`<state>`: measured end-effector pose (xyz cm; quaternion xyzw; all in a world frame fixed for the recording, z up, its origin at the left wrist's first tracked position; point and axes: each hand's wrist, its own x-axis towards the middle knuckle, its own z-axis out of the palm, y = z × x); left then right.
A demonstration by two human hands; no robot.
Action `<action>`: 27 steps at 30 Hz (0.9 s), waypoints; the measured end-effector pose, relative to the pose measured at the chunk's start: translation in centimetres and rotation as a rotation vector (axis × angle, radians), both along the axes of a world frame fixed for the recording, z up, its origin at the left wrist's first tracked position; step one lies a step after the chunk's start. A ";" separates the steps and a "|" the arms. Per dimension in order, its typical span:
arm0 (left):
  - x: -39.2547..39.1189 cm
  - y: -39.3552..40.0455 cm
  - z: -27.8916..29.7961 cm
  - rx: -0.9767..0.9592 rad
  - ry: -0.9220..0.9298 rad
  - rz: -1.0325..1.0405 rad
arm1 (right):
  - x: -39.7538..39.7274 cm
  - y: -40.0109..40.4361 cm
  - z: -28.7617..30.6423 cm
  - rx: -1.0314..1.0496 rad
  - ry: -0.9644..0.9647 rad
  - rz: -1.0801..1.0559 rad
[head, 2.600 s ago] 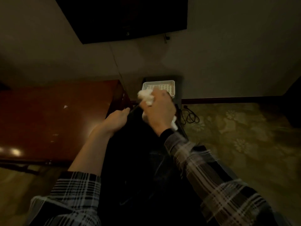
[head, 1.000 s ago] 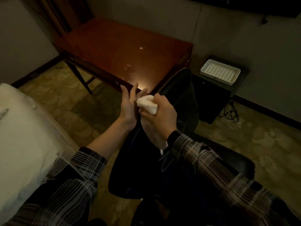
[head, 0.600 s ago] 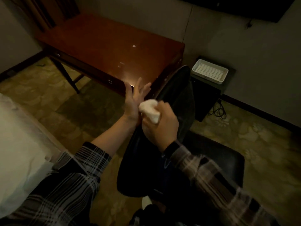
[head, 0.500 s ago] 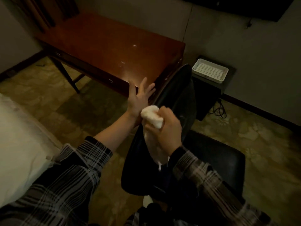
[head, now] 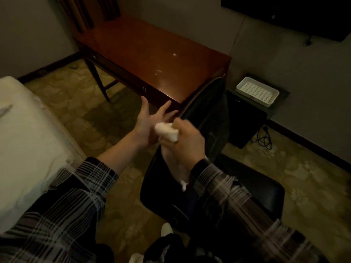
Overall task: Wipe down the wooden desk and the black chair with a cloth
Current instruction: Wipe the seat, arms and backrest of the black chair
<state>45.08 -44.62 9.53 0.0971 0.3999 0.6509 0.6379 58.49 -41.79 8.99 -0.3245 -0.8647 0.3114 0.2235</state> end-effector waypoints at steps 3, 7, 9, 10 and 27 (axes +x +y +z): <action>0.5 -2.6 -0.4 0.032 0.100 -0.114 | -1.4 4.2 1.1 -0.065 -0.018 -0.146; 1.2 -4.2 -1.1 0.010 0.112 -0.075 | -2.5 3.6 0.0 -0.062 0.032 -0.217; 2.0 -4.4 -1.3 0.017 0.160 -0.043 | -1.5 1.8 -0.7 -0.053 0.071 -0.248; 2.5 -4.3 -1.4 -0.002 0.188 -0.019 | -0.8 0.5 -1.3 -0.041 0.099 -0.251; 4.1 -5.3 0.4 -0.244 0.302 -0.161 | 3.6 -7.6 -4.3 0.090 0.241 -0.100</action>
